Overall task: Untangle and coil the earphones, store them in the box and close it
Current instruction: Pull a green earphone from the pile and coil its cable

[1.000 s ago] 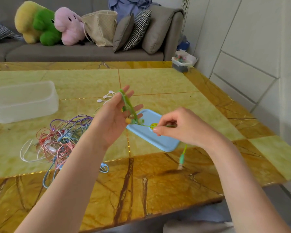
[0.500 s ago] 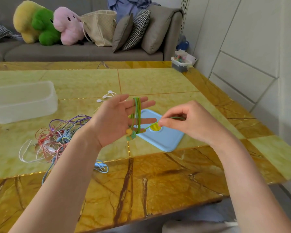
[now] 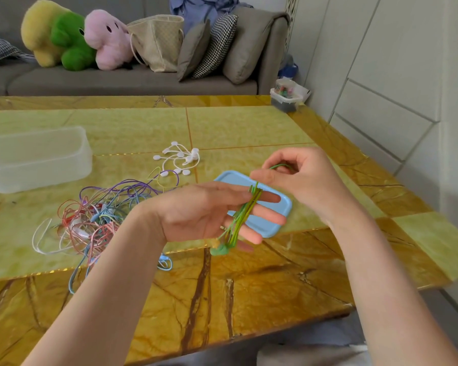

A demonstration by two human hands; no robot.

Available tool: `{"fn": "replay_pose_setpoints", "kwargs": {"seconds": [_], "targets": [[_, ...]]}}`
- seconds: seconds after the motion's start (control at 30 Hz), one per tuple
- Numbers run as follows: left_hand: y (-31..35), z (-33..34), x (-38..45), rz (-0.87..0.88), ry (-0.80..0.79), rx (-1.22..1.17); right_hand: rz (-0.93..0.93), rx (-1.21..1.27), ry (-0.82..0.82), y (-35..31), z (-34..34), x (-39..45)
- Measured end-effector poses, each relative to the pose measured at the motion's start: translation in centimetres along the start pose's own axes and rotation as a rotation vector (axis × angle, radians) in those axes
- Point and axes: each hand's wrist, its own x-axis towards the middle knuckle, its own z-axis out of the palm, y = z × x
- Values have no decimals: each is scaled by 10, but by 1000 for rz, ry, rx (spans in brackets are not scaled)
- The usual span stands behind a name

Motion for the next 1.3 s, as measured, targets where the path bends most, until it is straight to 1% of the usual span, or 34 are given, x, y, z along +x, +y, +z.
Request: {"fn": "replay_pose_setpoints", "kwargs": {"seconds": [0.1,0.13,0.17,0.23,0.3,0.37,0.4,0.47,0.57,0.63,0.7,0.77,0.83,0.9,0.97,1.07,1.17,1.23,1.3], "targets": [[0,0,0,119,-191,-135,31,234,21,-3,6,0],[1,0,0,163,-221,-184,54,299,19,-4,11,1],[2,0,1,210,-217,-215,92,323,12,-4,16,2],[4,0,2,307,-130,-253,170,286,-53,-2,28,1],[6,0,4,399,40,-284,213,217,-131,2,35,1],[10,-1,3,478,218,-312,241,179,-164,5,37,1],[11,-1,3,504,282,-329,238,176,-181,5,37,1],[13,0,3,525,352,-356,214,164,-216,4,36,0],[14,3,6,545,406,-374,190,149,-276,0,30,-2],[16,5,6,558,450,-379,190,198,-320,-3,27,-4],[17,4,6,543,503,-364,226,317,-304,-3,27,-3],[15,4,7,500,565,-287,310,509,-318,-3,29,-2],[12,6,8,462,614,-182,365,600,-331,-3,33,-1],[11,7,10,462,628,-116,357,489,-331,-3,38,-1],[11,8,11,470,631,-94,302,344,-314,-3,43,-3],[11,7,11,490,623,-109,251,249,-275,-5,47,-3],[11,3,11,509,630,-142,211,78,-325,-6,44,-2],[11,-1,9,464,651,-75,225,-50,-397,-5,36,-3],[10,-4,6,366,617,43,262,-102,-409,-3,24,-5]]}}
